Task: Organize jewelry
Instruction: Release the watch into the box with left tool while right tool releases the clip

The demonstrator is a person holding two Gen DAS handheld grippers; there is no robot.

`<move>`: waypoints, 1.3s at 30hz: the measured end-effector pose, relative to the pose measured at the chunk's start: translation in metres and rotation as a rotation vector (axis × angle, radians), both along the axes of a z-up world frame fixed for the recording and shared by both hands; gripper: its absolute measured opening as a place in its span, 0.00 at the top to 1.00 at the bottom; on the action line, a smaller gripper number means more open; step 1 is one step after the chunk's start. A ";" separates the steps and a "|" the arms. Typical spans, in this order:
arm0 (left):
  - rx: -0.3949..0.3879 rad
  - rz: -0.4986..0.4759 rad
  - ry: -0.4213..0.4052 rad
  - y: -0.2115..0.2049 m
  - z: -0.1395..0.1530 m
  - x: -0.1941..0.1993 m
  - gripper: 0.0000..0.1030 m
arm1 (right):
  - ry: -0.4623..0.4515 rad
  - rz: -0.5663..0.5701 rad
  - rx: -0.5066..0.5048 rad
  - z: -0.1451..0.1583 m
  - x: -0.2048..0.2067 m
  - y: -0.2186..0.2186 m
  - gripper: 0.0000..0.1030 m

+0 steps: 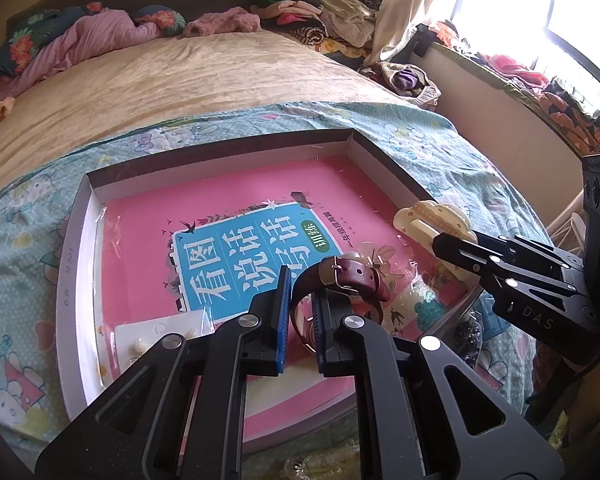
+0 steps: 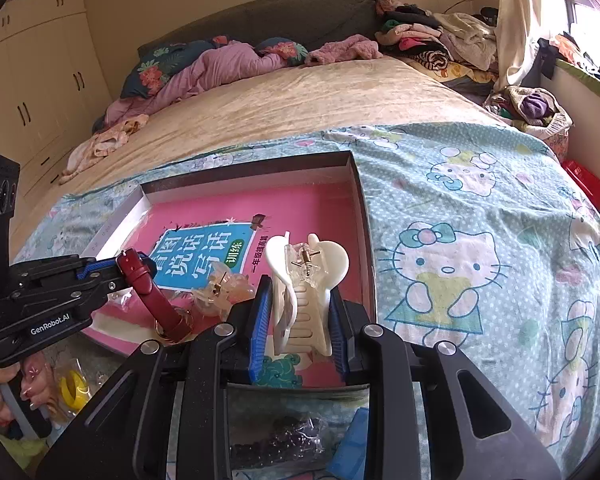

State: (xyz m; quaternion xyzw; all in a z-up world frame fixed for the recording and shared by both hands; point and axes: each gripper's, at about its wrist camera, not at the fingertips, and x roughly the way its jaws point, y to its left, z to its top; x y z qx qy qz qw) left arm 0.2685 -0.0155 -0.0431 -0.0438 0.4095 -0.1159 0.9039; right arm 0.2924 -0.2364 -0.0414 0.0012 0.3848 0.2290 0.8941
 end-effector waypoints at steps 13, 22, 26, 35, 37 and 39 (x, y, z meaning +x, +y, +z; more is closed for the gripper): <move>0.000 0.000 0.000 0.000 0.001 0.000 0.96 | 0.010 0.011 0.016 -0.001 -0.011 0.000 0.63; 0.004 0.002 0.003 0.000 0.000 0.001 0.96 | -0.031 -0.021 0.037 0.015 -0.026 -0.021 0.51; 0.005 0.002 0.005 0.000 -0.001 0.000 0.94 | -0.033 -0.041 0.055 0.019 -0.029 -0.032 0.43; 0.017 0.018 0.002 0.004 0.006 -0.008 0.71 | -0.052 -0.071 0.093 0.033 -0.038 -0.047 0.29; 0.013 0.023 -0.003 0.006 0.009 -0.012 0.64 | -0.058 -0.076 0.103 0.036 -0.040 -0.049 0.26; 0.014 0.030 -0.010 0.009 0.013 -0.016 0.61 | -0.063 -0.077 0.112 0.039 -0.042 -0.051 0.23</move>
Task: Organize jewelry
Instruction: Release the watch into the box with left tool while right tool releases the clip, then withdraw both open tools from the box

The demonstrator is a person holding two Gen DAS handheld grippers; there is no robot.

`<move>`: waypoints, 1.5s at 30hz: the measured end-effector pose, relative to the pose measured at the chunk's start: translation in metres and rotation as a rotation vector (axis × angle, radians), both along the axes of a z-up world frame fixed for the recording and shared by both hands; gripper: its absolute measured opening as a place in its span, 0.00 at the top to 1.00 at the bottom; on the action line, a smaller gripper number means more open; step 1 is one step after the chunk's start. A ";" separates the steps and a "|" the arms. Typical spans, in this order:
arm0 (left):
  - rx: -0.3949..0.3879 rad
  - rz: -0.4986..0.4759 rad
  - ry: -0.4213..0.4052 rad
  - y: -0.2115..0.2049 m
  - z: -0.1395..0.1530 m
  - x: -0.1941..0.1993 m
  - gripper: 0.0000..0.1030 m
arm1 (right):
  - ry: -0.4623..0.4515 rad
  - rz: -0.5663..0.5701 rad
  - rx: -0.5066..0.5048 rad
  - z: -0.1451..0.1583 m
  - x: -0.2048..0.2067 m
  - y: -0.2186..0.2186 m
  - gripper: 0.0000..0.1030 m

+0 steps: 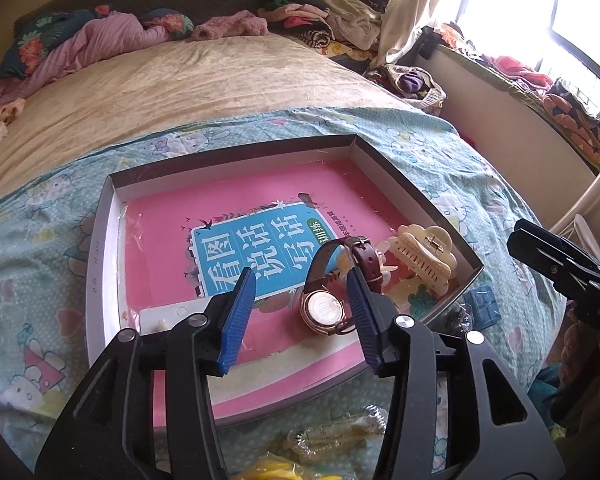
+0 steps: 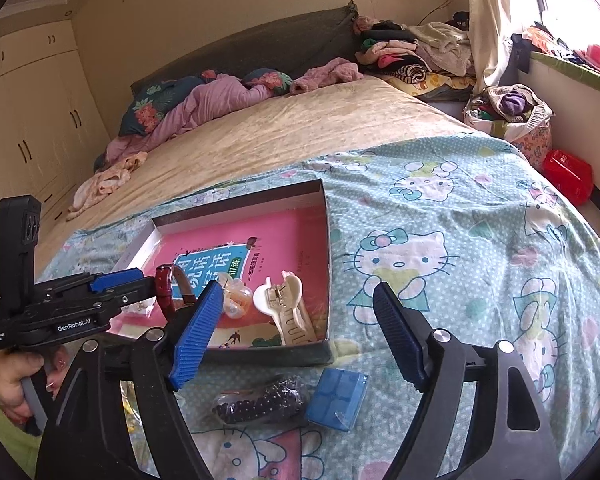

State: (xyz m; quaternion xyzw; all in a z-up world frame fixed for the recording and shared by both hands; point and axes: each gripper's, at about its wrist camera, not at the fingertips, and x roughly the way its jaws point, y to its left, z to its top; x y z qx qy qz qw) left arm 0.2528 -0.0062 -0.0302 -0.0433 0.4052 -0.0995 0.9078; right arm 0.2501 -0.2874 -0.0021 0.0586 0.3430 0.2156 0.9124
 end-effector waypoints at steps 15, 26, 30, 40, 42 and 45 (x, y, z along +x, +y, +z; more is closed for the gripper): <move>-0.033 0.039 -0.071 0.015 0.040 -0.030 0.19 | -0.057 -0.038 0.044 0.030 -0.019 -0.021 0.14; -0.051 0.085 -0.148 0.031 0.078 -0.055 0.09 | -0.123 -0.022 0.060 0.059 -0.041 -0.020 0.11; -0.053 0.099 -0.167 0.037 0.086 -0.065 0.09 | -0.140 -0.010 0.059 0.068 -0.049 -0.017 0.11; -0.045 0.130 -0.175 0.054 0.089 -0.089 0.09 | -0.170 0.026 0.054 0.082 -0.069 -0.008 0.10; -0.042 0.137 -0.173 0.058 0.089 -0.094 0.09 | -0.171 0.035 0.049 0.083 -0.073 -0.006 0.10; -0.036 0.143 -0.165 0.062 0.086 -0.101 0.09 | -0.173 0.049 0.044 0.084 -0.080 -0.002 0.10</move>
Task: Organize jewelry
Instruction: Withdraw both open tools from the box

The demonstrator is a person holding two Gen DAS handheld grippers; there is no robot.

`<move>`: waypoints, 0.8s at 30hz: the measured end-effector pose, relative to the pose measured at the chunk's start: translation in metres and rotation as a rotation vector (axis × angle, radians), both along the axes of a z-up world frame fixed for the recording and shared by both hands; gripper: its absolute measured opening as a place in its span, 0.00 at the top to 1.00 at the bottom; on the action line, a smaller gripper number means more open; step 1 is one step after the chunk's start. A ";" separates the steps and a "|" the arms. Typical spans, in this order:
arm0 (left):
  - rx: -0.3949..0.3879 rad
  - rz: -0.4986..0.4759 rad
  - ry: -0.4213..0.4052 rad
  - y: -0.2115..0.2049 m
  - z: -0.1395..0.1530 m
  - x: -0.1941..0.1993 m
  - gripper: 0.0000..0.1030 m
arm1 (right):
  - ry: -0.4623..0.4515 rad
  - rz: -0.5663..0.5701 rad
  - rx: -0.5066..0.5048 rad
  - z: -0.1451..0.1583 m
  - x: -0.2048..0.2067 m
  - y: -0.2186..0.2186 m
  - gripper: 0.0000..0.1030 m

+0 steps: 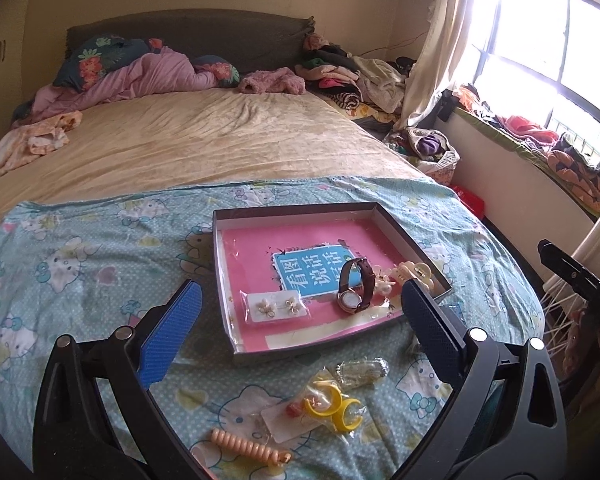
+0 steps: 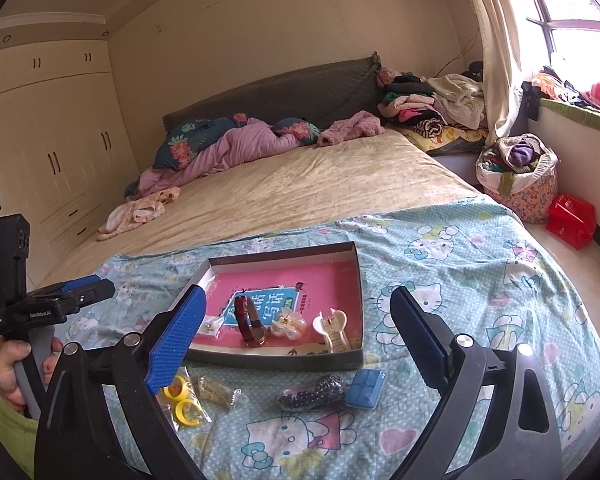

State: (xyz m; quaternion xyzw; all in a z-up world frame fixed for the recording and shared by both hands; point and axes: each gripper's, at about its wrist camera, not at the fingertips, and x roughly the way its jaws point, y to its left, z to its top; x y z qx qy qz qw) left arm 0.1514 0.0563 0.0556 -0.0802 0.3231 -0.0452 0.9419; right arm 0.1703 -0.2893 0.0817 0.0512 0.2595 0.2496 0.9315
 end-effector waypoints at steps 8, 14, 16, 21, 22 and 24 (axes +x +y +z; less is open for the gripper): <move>0.008 0.013 0.025 0.009 -0.009 -0.016 0.09 | 0.002 0.046 -0.029 -0.001 -0.010 0.016 0.10; 0.016 0.023 0.048 0.017 -0.017 -0.026 0.09 | 0.013 0.080 -0.045 -0.006 -0.020 0.028 0.10; 0.018 0.025 0.059 0.019 -0.021 -0.029 0.09 | 0.020 0.095 -0.052 -0.008 -0.022 0.031 0.10; 0.015 0.031 0.094 0.025 -0.034 -0.037 0.09 | 0.033 0.121 -0.077 -0.014 -0.029 0.040 0.10; 0.016 0.033 0.101 0.027 -0.036 -0.038 0.09 | 0.035 0.124 -0.081 -0.015 -0.029 0.041 0.10; 0.022 0.034 0.114 0.028 -0.040 -0.041 0.09 | 0.045 0.135 -0.082 -0.018 -0.030 0.043 0.10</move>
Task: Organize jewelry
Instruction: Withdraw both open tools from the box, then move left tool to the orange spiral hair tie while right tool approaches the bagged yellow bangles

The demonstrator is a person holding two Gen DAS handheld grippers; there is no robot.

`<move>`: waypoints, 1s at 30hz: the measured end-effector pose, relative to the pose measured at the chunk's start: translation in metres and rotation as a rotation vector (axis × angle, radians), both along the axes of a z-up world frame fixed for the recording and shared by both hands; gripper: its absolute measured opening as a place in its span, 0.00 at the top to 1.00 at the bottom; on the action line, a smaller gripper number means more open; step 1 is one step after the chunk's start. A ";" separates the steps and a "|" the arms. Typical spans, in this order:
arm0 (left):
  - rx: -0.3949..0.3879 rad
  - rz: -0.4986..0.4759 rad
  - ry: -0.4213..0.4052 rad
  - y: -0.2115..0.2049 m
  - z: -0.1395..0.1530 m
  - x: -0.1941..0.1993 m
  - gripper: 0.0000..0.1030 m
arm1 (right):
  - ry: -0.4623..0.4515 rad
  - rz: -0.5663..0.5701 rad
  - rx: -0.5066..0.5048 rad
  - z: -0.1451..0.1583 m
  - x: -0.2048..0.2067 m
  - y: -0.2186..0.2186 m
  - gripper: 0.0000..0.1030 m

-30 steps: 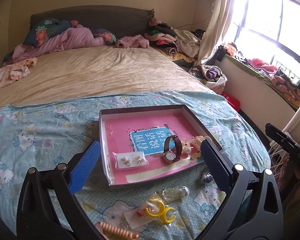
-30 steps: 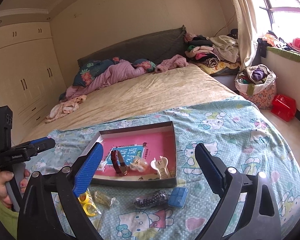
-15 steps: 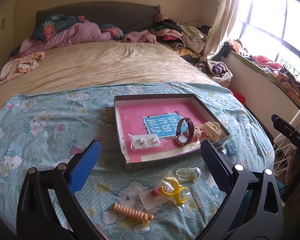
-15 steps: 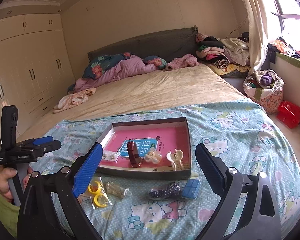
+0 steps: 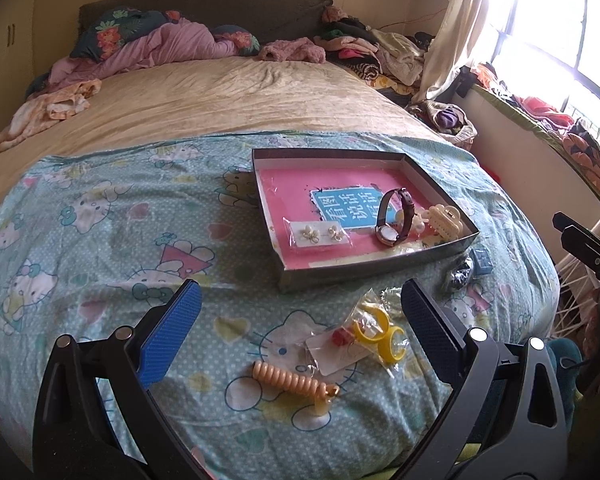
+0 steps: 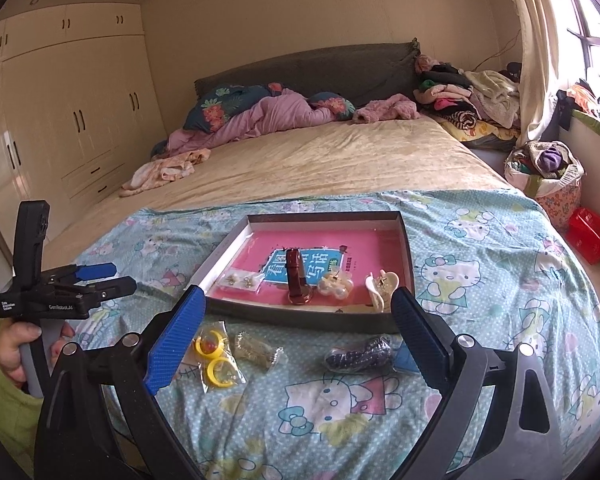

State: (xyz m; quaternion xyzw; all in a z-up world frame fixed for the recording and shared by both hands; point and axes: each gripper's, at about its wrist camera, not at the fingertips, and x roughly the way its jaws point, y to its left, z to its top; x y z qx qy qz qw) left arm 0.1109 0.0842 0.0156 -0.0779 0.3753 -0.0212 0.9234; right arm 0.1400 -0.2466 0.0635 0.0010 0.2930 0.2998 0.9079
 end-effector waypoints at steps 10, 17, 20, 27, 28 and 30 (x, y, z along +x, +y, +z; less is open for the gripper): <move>-0.005 0.018 0.055 0.011 -0.020 -0.009 0.09 | 0.061 0.064 -0.038 -0.022 -0.004 0.023 0.10; -0.078 0.018 0.111 0.018 -0.041 -0.016 0.09 | 0.073 0.095 -0.064 -0.029 -0.007 0.038 0.10; -0.134 0.015 0.142 0.020 -0.052 -0.018 0.09 | 0.078 0.106 -0.082 -0.033 -0.008 0.045 0.10; -0.249 0.020 0.202 0.024 -0.074 -0.024 0.13 | 0.102 0.134 -0.130 -0.049 -0.009 0.060 0.10; -0.269 0.018 0.209 0.024 -0.077 -0.025 0.16 | 0.107 0.139 -0.135 -0.052 -0.009 0.062 0.10; -0.316 0.011 0.226 0.024 -0.083 -0.025 0.29 | 0.118 0.143 -0.150 -0.057 -0.008 0.066 0.09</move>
